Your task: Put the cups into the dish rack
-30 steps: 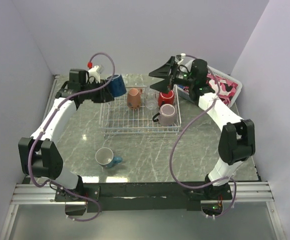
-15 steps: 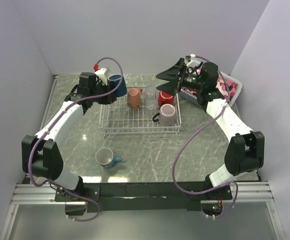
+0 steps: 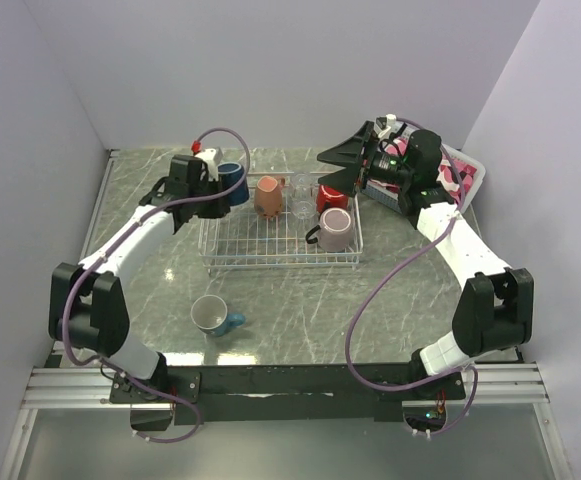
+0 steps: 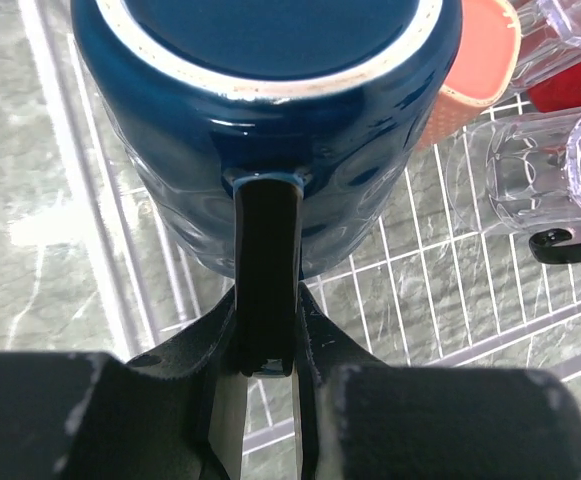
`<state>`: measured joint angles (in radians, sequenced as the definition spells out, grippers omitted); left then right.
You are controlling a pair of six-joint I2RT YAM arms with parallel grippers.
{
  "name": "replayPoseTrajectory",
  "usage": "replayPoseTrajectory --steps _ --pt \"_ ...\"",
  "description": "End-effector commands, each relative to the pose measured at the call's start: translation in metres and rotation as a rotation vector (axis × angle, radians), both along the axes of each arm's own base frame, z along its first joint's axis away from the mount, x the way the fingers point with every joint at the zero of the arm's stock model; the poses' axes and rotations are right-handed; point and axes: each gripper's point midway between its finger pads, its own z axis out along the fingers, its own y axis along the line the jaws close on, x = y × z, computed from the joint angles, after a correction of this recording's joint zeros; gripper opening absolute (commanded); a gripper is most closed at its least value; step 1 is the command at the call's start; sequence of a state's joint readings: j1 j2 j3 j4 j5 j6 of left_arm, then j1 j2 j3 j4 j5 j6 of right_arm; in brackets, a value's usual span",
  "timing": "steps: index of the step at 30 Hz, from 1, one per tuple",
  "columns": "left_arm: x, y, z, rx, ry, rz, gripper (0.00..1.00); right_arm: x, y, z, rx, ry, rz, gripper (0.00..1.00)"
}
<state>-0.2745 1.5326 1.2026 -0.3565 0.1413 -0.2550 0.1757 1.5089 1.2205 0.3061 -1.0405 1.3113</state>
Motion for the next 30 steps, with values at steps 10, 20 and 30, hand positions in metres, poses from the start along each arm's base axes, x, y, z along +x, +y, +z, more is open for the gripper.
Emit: replayPoseTrajectory --steps 10,20,30 --pt "0.032 -0.018 -0.022 -0.021 0.002 0.067 0.01 -0.019 -0.010 0.015 0.014 -0.076 -0.001 1.00" --pt "0.027 -0.016 -0.039 -0.004 0.020 0.070 0.01 -0.018 -0.012 0.014 0.012 -0.073 -0.001 1.00" --pt "-0.008 -0.017 -0.084 0.066 0.233 -0.004 0.01 -0.013 -0.012 0.026 0.018 -0.090 -0.004 1.00"
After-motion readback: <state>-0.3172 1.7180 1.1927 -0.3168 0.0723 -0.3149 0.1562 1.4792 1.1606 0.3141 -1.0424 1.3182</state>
